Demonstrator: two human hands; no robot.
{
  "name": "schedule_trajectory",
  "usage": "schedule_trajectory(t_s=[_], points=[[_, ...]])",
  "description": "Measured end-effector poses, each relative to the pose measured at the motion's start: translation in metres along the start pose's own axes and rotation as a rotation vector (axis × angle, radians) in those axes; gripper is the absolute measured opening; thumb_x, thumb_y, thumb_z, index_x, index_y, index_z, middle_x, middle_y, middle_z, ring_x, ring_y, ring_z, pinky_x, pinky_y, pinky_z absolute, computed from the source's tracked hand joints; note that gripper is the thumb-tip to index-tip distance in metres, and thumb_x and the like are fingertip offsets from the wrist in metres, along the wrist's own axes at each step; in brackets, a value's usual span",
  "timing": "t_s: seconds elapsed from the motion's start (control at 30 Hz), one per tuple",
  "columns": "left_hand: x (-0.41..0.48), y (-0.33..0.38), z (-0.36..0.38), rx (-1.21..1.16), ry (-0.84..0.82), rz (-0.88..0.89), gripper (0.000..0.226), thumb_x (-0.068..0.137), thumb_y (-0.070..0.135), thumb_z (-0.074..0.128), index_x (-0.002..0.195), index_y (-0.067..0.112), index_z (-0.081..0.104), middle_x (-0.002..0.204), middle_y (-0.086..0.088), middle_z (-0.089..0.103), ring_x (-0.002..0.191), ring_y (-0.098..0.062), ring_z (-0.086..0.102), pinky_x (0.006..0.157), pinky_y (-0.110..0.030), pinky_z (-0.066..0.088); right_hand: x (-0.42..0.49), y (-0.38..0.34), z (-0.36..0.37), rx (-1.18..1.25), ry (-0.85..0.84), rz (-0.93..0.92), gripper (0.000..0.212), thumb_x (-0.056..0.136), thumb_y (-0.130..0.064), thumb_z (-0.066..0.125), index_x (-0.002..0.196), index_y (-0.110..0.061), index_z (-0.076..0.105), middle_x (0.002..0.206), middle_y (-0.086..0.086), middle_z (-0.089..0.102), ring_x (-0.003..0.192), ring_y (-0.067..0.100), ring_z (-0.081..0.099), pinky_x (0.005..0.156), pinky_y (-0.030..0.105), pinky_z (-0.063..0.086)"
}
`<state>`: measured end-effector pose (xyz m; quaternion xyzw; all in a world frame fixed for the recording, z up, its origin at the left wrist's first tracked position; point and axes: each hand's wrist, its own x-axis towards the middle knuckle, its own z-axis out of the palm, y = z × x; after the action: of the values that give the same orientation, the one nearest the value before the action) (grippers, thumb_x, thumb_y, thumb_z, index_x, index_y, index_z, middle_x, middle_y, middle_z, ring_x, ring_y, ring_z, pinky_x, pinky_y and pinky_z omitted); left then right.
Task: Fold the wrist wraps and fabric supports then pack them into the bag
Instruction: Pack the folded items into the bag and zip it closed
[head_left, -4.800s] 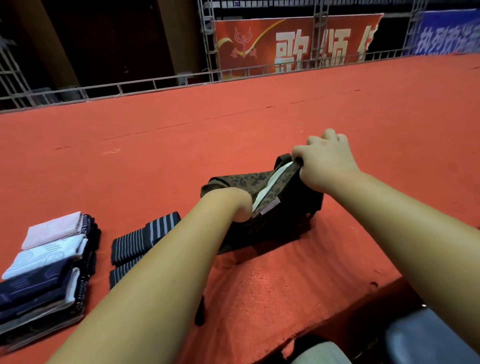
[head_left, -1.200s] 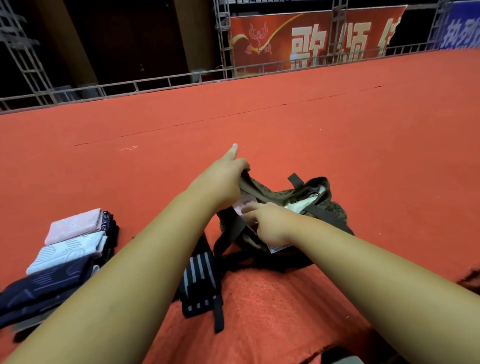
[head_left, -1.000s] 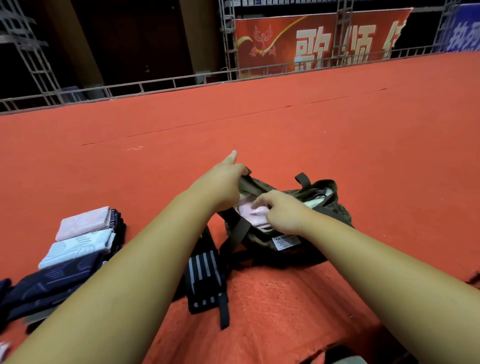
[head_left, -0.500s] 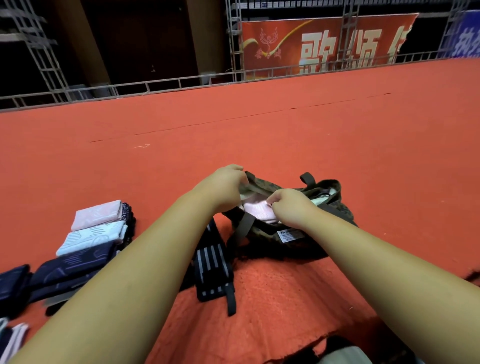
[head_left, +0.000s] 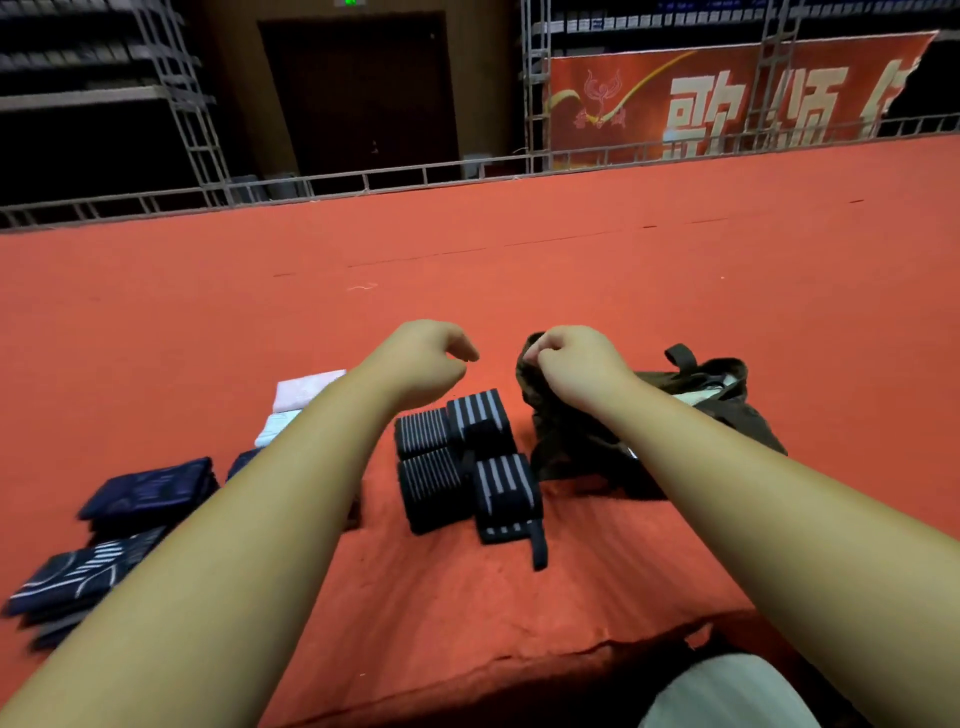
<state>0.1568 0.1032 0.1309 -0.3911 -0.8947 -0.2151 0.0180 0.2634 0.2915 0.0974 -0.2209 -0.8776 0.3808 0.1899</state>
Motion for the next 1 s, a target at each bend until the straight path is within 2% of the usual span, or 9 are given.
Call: schedule_trajectory(t_s=[0.17, 0.27, 0.37, 0.53, 0.6, 0.73, 0.83, 0.93, 1.0], points=[[-0.055, -0.061, -0.033, -0.066, 0.008, -0.212, 0.032, 0.094, 0.003, 0.056, 0.106, 0.022, 0.079, 0.096, -0.001, 0.080, 0.089, -0.019, 0.076, 0.078, -0.025, 0.055, -0.014, -0.045, 0.051, -0.004, -0.121, -0.080, 0.032, 0.097, -0.012, 0.049, 0.094, -0.024, 0.078, 0.102, 0.000, 0.080, 0.088, 0.023, 0.073, 0.075, 0.030, 0.054], [-0.090, -0.100, -0.048, -0.061, 0.050, -0.330, 0.031, 0.094, 0.005, 0.055, 0.102, 0.024, 0.078, 0.093, -0.001, 0.079, 0.088, -0.020, 0.074, 0.077, -0.026, 0.056, -0.024, -0.068, 0.085, -0.022, -0.209, -0.111, 0.031, 0.097, -0.011, 0.049, 0.096, -0.024, 0.078, 0.090, -0.002, 0.076, 0.064, 0.015, 0.061, 0.064, 0.028, 0.044], [-0.120, -0.139, -0.052, -0.024, 0.080, -0.457, 0.029, 0.092, 0.008, 0.057, 0.100, 0.022, 0.081, 0.098, -0.007, 0.080, 0.091, -0.027, 0.072, 0.080, -0.032, 0.054, -0.033, -0.087, 0.121, -0.040, -0.285, -0.099, 0.029, 0.095, -0.012, 0.050, 0.095, -0.018, 0.078, 0.079, 0.000, 0.073, 0.067, 0.019, 0.064, 0.069, 0.030, 0.052], [-0.145, -0.178, -0.033, -0.039, 0.125, -0.626, 0.032, 0.099, 0.026, 0.058, 0.083, 0.002, 0.072, 0.086, -0.024, 0.073, 0.085, -0.038, 0.067, 0.070, -0.039, 0.046, -0.046, -0.110, 0.178, -0.009, -0.422, 0.010, 0.033, 0.098, -0.032, 0.056, 0.084, -0.004, 0.064, 0.080, 0.018, 0.073, 0.083, 0.041, 0.079, 0.082, 0.055, 0.066], [-0.145, -0.188, -0.024, -0.067, 0.143, -0.689, 0.049, 0.106, 0.040, 0.054, 0.096, -0.004, 0.073, 0.101, -0.031, 0.073, 0.096, -0.043, 0.068, 0.077, -0.041, 0.047, -0.051, -0.120, 0.195, -0.018, -0.434, 0.078, 0.043, 0.105, -0.046, 0.054, 0.096, -0.005, 0.066, 0.084, 0.015, 0.068, 0.087, 0.041, 0.078, 0.087, 0.052, 0.065], [-0.141, -0.197, -0.010, -0.176, 0.135, -0.797, 0.068, 0.107, 0.054, 0.047, 0.119, -0.008, 0.072, 0.121, -0.031, 0.072, 0.116, -0.044, 0.067, 0.093, -0.040, 0.049, -0.052, -0.126, 0.222, 0.014, -0.463, 0.212, 0.070, 0.105, -0.062, 0.044, 0.141, -0.005, 0.061, 0.129, 0.021, 0.066, 0.114, 0.042, 0.069, 0.107, 0.051, 0.056], [-0.142, -0.190, -0.003, -0.234, 0.104, -0.841, 0.053, 0.107, 0.040, 0.053, 0.131, -0.006, 0.065, 0.135, -0.030, 0.066, 0.125, -0.043, 0.063, 0.095, -0.039, 0.049, -0.059, -0.127, 0.228, 0.048, -0.486, 0.318, 0.057, 0.104, -0.055, 0.053, 0.134, -0.007, 0.062, 0.122, 0.018, 0.067, 0.098, 0.041, 0.071, 0.093, 0.052, 0.062], [-0.144, -0.183, -0.001, -0.393, 0.002, -0.894, 0.039, 0.094, 0.027, 0.054, 0.122, 0.004, 0.068, 0.122, -0.022, 0.071, 0.104, -0.037, 0.071, 0.074, -0.036, 0.052, -0.062, -0.125, 0.232, -0.054, -0.465, 0.260, 0.037, 0.103, -0.037, 0.058, 0.121, -0.007, 0.068, 0.117, 0.019, 0.073, 0.094, 0.039, 0.073, 0.076, 0.039, 0.061], [-0.143, -0.189, 0.004, -0.516, -0.008, -0.915, 0.045, 0.077, 0.032, 0.054, 0.113, 0.010, 0.071, 0.114, -0.018, 0.074, 0.096, -0.035, 0.074, 0.080, -0.041, 0.062, -0.063, -0.120, 0.236, -0.012, -0.463, 0.274, 0.026, 0.101, -0.030, 0.059, 0.112, -0.009, 0.069, 0.113, 0.018, 0.074, 0.100, 0.038, 0.074, 0.082, 0.043, 0.061]])
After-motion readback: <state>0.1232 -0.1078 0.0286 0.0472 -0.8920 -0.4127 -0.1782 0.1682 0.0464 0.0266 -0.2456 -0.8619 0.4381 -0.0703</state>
